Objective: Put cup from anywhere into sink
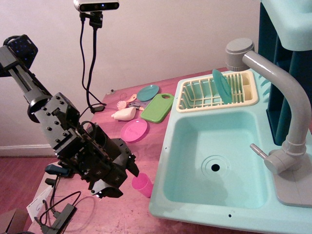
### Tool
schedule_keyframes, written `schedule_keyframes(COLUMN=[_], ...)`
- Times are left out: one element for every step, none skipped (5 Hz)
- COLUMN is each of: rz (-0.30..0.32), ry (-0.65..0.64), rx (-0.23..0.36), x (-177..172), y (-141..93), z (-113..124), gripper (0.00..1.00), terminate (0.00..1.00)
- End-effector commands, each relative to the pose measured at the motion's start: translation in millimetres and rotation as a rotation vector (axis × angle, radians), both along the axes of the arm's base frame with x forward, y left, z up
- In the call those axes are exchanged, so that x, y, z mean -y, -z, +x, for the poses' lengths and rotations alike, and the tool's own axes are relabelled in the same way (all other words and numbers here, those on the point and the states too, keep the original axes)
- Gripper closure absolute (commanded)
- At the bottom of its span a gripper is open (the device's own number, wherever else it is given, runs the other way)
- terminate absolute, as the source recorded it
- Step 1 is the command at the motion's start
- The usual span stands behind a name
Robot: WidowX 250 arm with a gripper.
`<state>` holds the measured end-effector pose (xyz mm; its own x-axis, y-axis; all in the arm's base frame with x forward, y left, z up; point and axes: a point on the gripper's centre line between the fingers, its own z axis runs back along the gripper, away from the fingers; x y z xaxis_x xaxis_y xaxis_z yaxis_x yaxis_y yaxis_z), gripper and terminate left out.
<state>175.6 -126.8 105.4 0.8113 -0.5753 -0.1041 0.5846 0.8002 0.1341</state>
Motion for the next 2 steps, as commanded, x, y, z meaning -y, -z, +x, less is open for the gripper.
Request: schedule_keyframes(rz=[0.0, -0.007], ry=[0.0, 0.005], rx=[0.0, -0.016], x=[0.0, 1.5], y=[0.0, 5.0], z=[0.0, 5.1], gripper=[0.0, 0.0], terminate=[0.0, 0.0])
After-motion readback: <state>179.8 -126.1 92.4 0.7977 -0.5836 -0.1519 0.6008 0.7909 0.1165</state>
